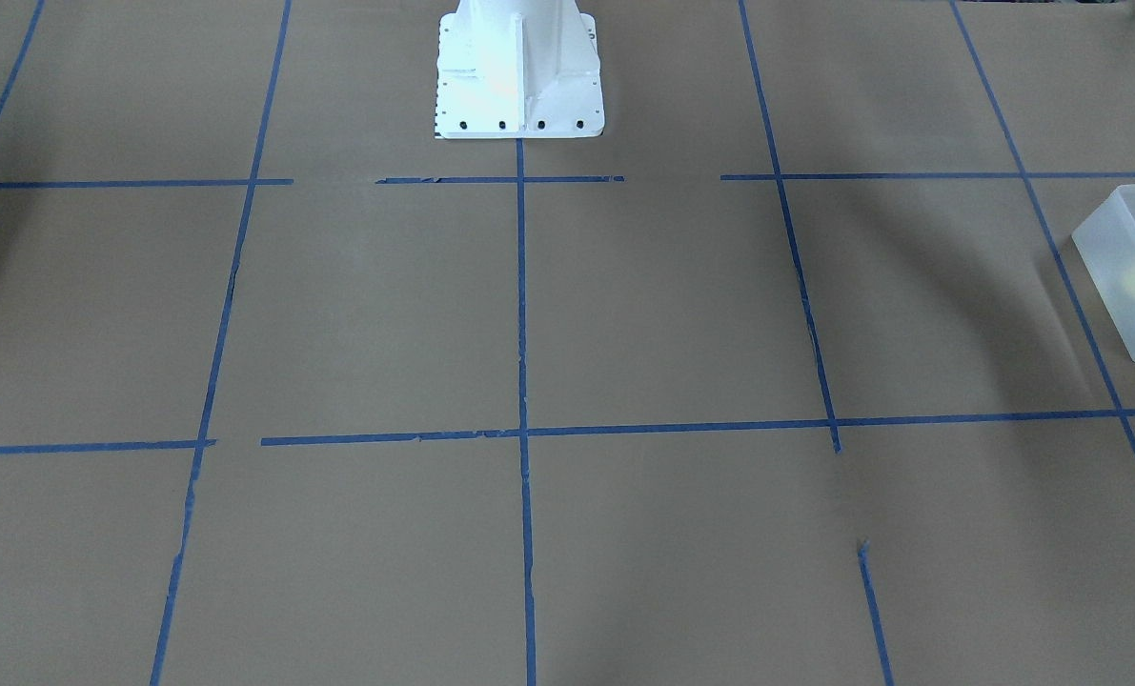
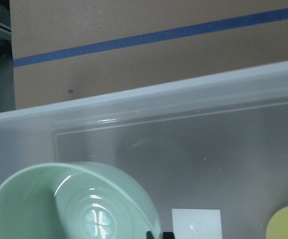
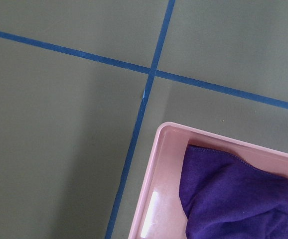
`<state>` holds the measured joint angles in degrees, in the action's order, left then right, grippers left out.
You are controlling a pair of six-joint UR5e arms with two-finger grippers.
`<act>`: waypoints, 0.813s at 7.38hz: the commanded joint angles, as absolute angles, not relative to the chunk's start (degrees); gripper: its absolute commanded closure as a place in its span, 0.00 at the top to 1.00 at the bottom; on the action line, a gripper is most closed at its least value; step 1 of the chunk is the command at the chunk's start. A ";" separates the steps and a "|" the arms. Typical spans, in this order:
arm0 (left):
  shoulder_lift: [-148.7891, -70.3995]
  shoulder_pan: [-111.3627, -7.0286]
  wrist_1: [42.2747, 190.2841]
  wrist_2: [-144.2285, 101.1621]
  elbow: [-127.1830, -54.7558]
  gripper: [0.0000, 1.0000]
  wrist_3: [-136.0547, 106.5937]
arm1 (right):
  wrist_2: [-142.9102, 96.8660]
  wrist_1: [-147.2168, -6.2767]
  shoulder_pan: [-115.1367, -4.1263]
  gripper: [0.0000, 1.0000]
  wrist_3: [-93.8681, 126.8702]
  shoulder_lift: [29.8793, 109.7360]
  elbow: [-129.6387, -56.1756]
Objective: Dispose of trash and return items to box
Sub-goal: 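Release the green bowl in the clear bin with the left gripper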
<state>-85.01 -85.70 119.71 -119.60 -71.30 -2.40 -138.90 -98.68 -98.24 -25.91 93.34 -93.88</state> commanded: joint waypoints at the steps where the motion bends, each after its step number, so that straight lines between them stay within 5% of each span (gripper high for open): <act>1: -84.90 -85.78 118.23 -125.54 -75.90 1.00 -2.98 | -139.40 -98.61 -97.13 1.00 -19.66 93.34 -96.13; 3: -84.81 -85.78 116.03 -132.07 -82.94 1.00 -9.00 | -139.31 -98.61 -95.20 1.00 -13.55 93.34 -101.05; 6: -86.04 -85.35 90.61 -136.50 -109.52 1.00 -18.81 | -138.87 -98.61 -90.62 1.00 -6.95 93.25 -104.59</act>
